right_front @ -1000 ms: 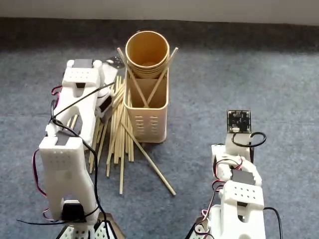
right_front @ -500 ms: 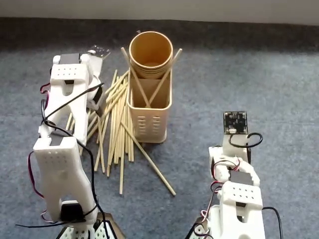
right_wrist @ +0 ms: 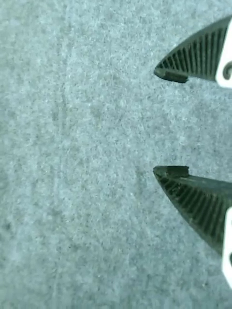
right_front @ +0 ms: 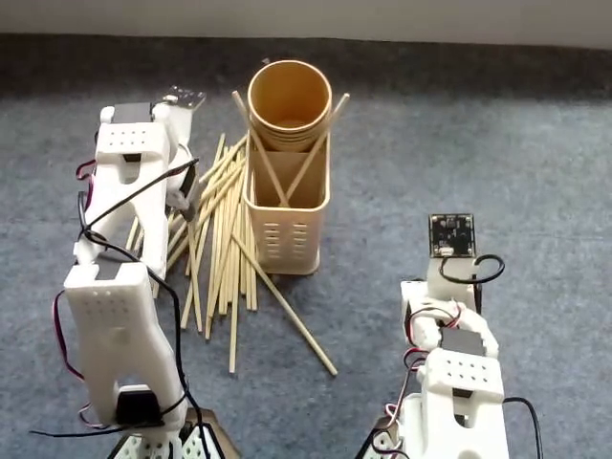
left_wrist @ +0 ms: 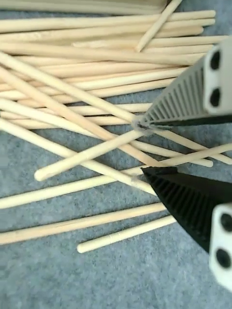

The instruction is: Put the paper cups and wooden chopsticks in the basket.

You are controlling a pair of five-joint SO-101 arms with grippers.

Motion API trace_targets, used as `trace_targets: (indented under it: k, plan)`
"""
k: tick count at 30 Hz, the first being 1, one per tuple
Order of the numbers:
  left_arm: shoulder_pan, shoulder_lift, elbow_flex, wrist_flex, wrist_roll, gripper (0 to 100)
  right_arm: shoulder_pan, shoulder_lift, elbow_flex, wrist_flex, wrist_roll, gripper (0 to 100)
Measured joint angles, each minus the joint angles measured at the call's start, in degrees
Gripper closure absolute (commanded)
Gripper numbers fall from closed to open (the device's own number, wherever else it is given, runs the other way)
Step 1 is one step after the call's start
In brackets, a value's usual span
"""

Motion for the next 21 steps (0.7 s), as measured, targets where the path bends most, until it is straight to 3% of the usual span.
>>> trace_targets:
  k: [11,16,21]
  plan:
    - [4.31,0.0,6.15,-3.78,0.0,86,0.0,0.0,0.0,0.0,0.0,72.1]
    - [4.31,0.35,6.15,-5.27,-1.23,100,0.0,0.0,0.0,0.0,0.0,72.1]
    - [4.4,2.29,5.01,-5.71,-2.73,100,0.0,0.0,0.0,0.0,0.0,72.1]
